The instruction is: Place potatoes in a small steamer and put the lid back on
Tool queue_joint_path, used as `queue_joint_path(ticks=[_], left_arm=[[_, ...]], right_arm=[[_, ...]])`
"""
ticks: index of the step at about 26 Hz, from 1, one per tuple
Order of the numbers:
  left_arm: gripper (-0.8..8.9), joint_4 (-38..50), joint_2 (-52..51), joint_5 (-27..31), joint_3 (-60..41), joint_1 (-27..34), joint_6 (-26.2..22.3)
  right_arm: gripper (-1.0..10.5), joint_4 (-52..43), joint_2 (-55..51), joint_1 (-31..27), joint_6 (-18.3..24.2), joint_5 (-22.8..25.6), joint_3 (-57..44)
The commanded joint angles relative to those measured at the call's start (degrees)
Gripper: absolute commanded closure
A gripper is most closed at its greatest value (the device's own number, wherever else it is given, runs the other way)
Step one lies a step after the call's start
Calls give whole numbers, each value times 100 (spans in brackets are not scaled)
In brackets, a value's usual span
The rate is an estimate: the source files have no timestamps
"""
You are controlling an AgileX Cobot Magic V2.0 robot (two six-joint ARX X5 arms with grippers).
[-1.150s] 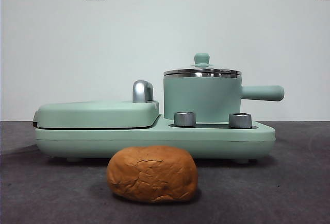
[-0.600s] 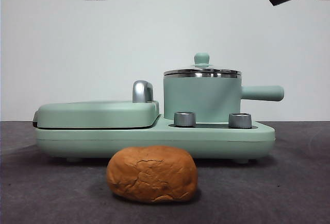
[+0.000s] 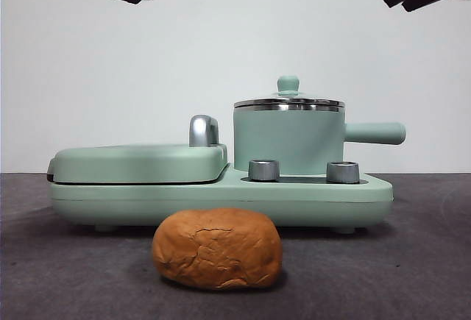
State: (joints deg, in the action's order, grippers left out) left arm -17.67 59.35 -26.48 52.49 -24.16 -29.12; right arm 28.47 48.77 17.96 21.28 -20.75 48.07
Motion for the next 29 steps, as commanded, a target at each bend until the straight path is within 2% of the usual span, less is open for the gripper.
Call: queue_joint_path(ticks=[1,3,6,10,13,17,21,29], left_arm=[[478,59,70,15,129,-24,103],[502,76,70,61,129,-24,184],[552,256,125,339,129,-44,592],[523,960,426,590,129,-186,1366],[523,1650,798,848,136,-332,1681],[523,2312,1377,1113,249,-544,1840],[524,2341,2059,1327,713,-702,1978],[524,2347,3314,1329,1869,-940,1985]], right_arm=[[660,-26,15,31,-127,22,87],[660,-28,15,31,-162,20,87],[660,-28,15,31,-232,20,87],[660,-31,15,31,-289,20,87],[660,-33,17,31,-291,20,87],[660,-37,17,31,-291,22,87],[660,-55,17,31,-341,20,87],[660,-98,17,31,-437,20,87]])
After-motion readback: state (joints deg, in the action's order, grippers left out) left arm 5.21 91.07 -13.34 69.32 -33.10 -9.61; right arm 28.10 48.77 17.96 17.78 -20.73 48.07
